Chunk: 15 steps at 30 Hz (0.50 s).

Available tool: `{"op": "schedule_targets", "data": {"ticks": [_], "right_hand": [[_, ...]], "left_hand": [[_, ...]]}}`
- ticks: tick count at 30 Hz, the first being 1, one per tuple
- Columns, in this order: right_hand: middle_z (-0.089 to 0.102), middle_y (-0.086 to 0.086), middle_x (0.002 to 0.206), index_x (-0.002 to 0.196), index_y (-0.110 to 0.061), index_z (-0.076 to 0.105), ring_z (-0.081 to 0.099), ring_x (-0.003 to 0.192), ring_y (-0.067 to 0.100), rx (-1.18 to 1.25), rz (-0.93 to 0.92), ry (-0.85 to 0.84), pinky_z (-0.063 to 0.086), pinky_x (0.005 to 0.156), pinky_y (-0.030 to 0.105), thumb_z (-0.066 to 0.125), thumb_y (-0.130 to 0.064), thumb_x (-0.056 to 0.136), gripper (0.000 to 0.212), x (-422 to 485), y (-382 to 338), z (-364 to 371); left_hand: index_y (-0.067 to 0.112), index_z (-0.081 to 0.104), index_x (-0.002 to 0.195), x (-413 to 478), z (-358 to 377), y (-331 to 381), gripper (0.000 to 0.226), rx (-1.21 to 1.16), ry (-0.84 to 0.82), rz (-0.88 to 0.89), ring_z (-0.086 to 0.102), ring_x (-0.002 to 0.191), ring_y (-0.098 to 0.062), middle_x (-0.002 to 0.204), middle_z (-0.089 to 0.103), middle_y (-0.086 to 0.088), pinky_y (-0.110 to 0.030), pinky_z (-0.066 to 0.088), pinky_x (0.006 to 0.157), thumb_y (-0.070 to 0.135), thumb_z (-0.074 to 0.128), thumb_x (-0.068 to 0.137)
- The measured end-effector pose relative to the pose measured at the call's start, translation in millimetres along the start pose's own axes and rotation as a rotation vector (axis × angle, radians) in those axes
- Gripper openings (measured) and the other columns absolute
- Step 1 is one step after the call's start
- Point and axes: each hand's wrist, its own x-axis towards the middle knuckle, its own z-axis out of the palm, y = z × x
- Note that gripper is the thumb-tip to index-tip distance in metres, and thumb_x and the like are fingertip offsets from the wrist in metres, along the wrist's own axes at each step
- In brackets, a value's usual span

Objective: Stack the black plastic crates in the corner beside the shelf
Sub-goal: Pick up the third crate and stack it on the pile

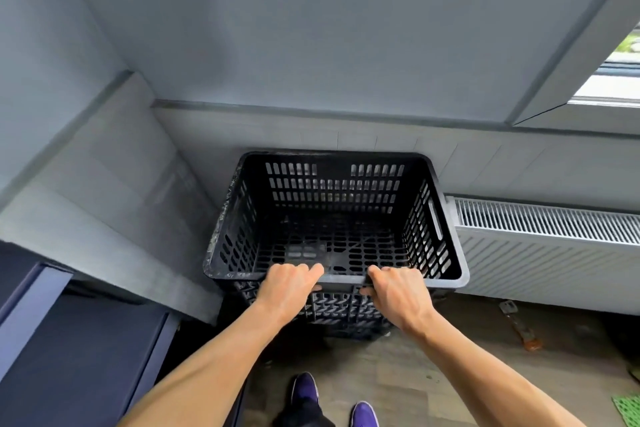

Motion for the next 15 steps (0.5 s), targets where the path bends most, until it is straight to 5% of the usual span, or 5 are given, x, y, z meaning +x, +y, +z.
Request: {"op": "schedule_targets", "data": {"ticks": [9, 12, 15], "right_hand": [[0.061, -0.001, 0.054, 0.065, -0.019, 0.060, 0.061, 0.042, 0.024, -0.018, 0.009, -0.072, 0.029, 0.040, 0.026, 0.079, -0.051, 0.068, 0.038, 8.8, -17.0, 24.5], [0.067, 0.000, 0.072, 0.080, -0.018, 0.063, 0.069, 0.061, 0.026, -0.008, -0.005, -0.060, 0.038, 0.047, 0.031, 0.067, -0.053, 0.082, 0.035, 7.4, -16.9, 23.1], [0.068, 0.001, 0.092, 0.097, -0.018, 0.062, 0.069, 0.084, 0.028, 0.088, 0.014, -0.123, 0.039, 0.059, 0.034, 0.051, -0.054, 0.092, 0.038, 10.2, -18.0, 20.5]], "left_hand": [[0.017, 0.057, 0.116, 0.2, 39.7, -21.3, 0.033, -0.059, -0.048, 0.068, 0.067, 0.065, -0.025, 0.078, 0.068, -0.002, -0.031, 0.032, 0.049, 0.045, 0.049, 0.098], [0.022, 0.065, 0.090, -0.9, 46.8, -23.7, 0.027, -0.071, -0.052, 0.060, 0.059, 0.045, -0.017, 0.055, 0.059, 0.003, -0.026, 0.028, 0.038, 0.047, 0.072, 0.083], [0.023, 0.058, 0.092, -0.4, 44.9, -24.0, 0.031, -0.134, -0.049, -0.005, 0.065, 0.061, -0.016, 0.068, 0.063, 0.005, -0.029, 0.034, 0.047, 0.053, 0.062, 0.089]]}}
